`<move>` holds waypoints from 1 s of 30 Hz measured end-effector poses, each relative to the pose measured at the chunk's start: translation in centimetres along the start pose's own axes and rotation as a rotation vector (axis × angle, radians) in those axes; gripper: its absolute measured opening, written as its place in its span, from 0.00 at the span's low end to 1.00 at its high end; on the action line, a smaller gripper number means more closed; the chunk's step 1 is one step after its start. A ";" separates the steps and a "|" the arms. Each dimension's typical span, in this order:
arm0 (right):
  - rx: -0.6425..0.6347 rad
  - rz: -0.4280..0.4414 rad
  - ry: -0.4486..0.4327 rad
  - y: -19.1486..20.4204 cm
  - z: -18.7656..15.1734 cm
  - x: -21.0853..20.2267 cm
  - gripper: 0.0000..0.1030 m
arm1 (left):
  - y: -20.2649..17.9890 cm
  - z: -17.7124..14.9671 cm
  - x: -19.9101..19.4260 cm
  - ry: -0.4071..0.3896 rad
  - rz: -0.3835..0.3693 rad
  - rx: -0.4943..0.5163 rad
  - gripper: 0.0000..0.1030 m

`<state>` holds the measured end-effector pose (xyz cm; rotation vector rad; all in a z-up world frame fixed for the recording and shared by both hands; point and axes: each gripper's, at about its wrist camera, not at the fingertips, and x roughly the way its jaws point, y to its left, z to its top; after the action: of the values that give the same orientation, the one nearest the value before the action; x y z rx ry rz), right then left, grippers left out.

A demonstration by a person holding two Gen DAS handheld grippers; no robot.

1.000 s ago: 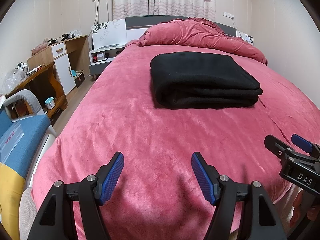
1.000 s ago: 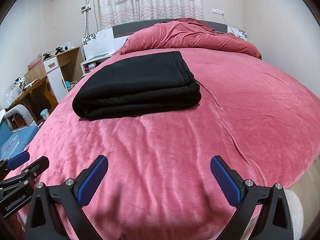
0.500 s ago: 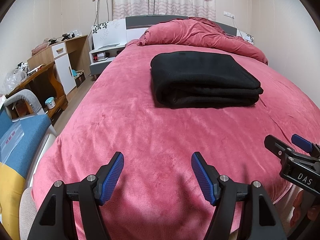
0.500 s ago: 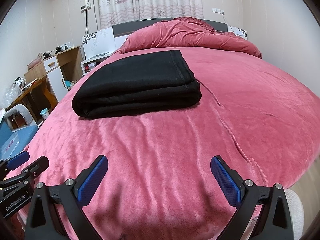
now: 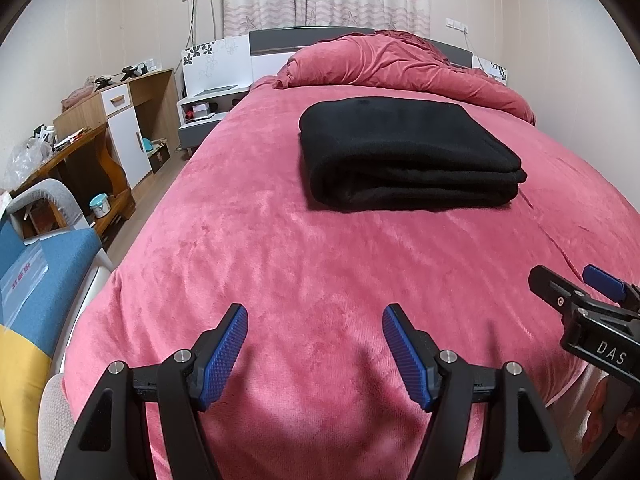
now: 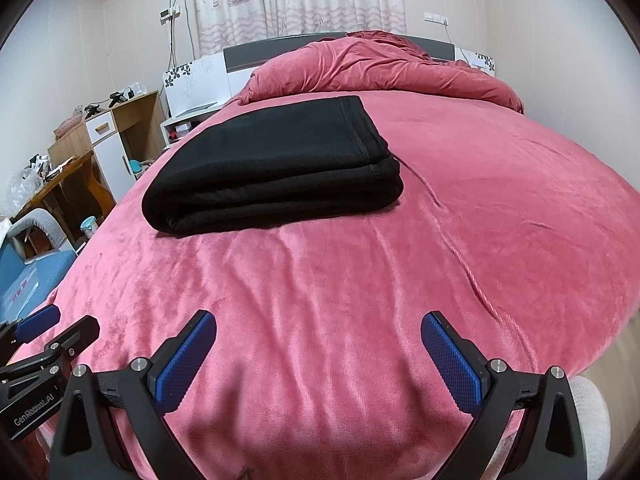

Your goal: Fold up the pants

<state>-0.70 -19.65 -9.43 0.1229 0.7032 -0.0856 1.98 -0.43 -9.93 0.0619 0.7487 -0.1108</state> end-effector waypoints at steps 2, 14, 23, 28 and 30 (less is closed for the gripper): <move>0.001 0.001 0.000 0.0 0.0 0.1 1.00 | 0.0 0.0 0.0 0.001 0.000 -0.001 0.69; 0.003 0.001 0.007 0.0 0.0 0.2 1.00 | 0.0 -0.1 0.2 0.011 -0.002 0.001 0.69; 0.004 0.000 0.011 0.0 -0.1 0.3 1.00 | 0.1 -0.1 0.3 0.012 -0.008 -0.003 0.69; 0.006 -0.001 0.014 0.0 -0.1 0.4 1.00 | 0.2 -0.1 0.3 0.019 -0.010 -0.006 0.69; 0.007 0.000 0.015 -0.1 -0.1 0.4 1.00 | 0.2 -0.1 0.4 0.022 -0.012 -0.006 0.69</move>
<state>-0.45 -19.72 -9.75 0.1300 0.7181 -0.0868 2.21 -0.27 -10.24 0.0525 0.7715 -0.1196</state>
